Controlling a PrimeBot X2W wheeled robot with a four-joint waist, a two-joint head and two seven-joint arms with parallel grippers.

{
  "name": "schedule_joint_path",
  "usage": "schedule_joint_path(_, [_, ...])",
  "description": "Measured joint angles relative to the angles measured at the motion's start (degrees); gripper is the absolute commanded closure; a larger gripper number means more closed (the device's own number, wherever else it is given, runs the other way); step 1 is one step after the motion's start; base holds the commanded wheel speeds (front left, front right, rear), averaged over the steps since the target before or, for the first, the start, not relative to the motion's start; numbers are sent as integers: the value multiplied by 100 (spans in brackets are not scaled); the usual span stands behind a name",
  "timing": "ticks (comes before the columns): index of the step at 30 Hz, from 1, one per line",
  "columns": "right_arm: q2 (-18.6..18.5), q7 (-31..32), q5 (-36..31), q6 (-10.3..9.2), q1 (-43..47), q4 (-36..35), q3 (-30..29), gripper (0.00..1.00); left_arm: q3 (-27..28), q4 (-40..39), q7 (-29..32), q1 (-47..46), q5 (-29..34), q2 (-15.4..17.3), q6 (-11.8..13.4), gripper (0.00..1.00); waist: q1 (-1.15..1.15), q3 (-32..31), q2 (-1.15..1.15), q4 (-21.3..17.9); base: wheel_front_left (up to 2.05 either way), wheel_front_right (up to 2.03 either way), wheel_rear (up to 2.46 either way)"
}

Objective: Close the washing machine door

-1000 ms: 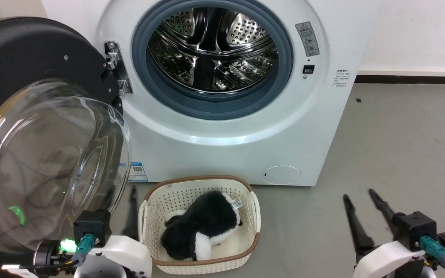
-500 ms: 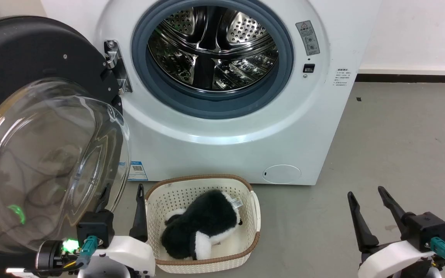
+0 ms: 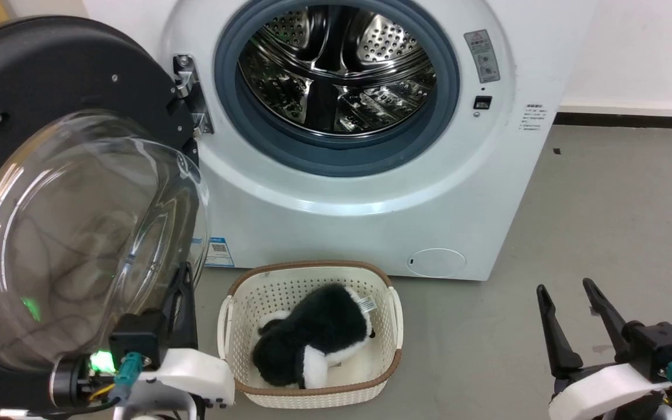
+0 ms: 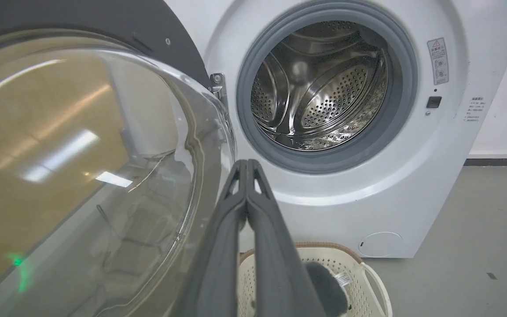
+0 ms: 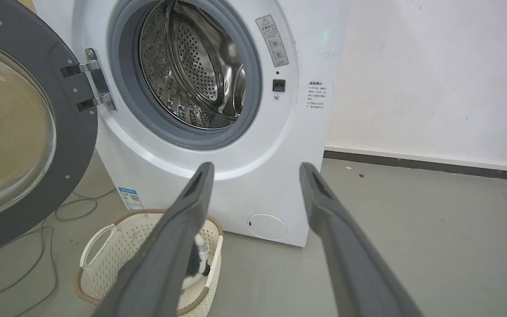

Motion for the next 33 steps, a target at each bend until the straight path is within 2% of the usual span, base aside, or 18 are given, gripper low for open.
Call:
schedule_joint_path(8, [0,-96,109,0,0,16,-94,0,229,-396,-81,-228,-274,13,-40,100,0,15,0,153,0,0,0])
schedule_joint_path(19, [0,-240,218,0,2,90,-242,0,750,-921,-231,-735,-743,-14,-392,100,0,40,0,454,0,0,0])
schedule_joint_path(29, [0,-352,368,0,2,156,-358,0,1382,-1072,-345,-1277,-1662,-23,-593,100,0,75,0,819,0,0,0])
schedule_joint_path(33, [0,-398,408,0,2,167,-416,0,1645,-1082,-376,-1450,-1956,75,-642,100,0,92,0,961,0,0,0])
